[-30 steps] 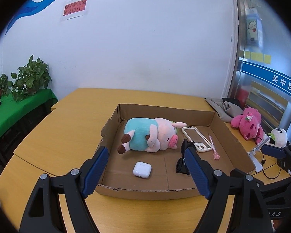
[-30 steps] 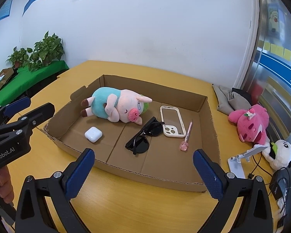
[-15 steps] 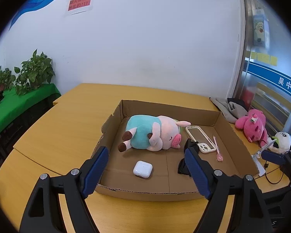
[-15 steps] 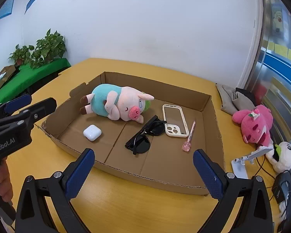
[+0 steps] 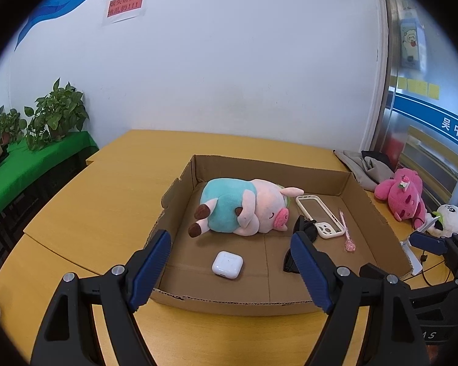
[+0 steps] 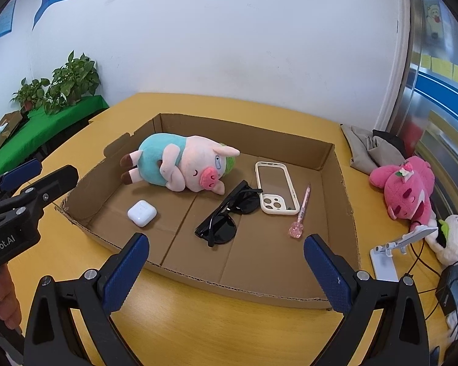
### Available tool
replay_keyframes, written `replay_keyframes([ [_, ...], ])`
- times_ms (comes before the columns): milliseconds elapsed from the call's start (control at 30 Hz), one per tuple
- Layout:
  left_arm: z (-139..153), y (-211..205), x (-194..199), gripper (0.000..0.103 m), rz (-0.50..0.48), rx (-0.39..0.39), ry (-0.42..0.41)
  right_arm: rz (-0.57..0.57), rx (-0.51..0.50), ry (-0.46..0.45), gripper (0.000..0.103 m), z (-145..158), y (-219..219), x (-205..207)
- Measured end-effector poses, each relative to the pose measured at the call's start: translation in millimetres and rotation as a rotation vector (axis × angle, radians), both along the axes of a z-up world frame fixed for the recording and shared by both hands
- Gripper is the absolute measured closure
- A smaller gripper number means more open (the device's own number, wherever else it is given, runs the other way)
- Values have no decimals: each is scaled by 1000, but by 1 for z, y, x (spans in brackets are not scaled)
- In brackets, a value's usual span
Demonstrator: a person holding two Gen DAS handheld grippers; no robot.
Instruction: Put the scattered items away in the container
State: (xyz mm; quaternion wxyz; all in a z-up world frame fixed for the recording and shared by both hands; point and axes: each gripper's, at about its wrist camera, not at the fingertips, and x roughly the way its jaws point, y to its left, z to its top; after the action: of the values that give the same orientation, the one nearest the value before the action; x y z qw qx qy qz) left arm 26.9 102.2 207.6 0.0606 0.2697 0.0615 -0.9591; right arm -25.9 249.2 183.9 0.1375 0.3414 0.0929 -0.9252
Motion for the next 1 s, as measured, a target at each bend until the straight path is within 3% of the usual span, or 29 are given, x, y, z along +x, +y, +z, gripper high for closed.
replay_keyframes([
  [1000, -14, -6, -2, 22, -38, 28, -43, -18, 28, -3, 0, -2, -7, 4],
])
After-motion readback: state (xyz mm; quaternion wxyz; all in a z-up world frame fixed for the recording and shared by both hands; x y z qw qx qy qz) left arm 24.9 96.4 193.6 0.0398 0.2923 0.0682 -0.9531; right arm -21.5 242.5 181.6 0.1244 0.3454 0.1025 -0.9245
